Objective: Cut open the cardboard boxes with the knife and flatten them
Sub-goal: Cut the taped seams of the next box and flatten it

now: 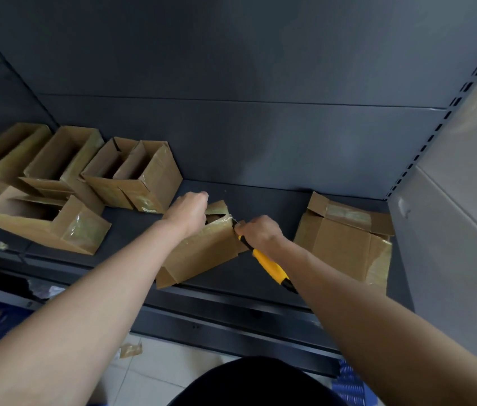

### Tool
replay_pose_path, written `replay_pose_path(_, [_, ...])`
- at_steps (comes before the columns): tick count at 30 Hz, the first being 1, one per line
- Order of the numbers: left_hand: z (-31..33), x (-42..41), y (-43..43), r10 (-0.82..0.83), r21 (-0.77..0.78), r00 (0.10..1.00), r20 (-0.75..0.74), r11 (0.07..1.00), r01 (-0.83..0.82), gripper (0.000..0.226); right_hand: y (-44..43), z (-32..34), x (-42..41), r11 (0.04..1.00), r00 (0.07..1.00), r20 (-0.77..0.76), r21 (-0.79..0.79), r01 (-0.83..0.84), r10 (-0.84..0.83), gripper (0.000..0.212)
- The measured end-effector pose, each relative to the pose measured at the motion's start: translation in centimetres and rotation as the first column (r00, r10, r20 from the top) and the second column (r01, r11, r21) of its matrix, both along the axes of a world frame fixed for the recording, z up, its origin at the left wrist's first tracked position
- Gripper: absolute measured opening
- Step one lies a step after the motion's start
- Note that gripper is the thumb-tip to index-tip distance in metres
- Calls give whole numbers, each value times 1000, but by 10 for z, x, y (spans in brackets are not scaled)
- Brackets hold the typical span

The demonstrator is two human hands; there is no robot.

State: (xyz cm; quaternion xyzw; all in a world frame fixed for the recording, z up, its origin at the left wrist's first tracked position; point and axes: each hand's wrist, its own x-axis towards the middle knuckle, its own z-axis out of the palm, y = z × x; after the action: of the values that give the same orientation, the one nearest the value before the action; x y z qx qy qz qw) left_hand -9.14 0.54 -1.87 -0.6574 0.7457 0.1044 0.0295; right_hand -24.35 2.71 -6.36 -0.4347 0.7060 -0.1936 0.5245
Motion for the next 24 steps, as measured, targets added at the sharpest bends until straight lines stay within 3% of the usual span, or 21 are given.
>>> replay_pose_path(5, [0,1,2,-87,-33,995,52,995,89,11,2,-2,-12,994,983,-155,-27,-107,101,30])
replay_pose_path(12, [3,8,3,-150,-46,988,27,987,151,12,1,-5,-28,989,976,-167,-35,-144,136,28])
replay_pose_path(16, [7,31,0,-141,-58,988,59,988,145,18,5,7,-61,997,982,-177,-41,-69,61,21])
replay_pose_path(19, [7,47,1,-140,-46,988,57,989,143,17,6,11,-78,990,960,-257,-58,-129,110,26])
replay_pose_path(24, [7,42,-4,-395,-146,918,30,907,395,2,1,23,-45,977,981,-138,-139,-159,140,38])
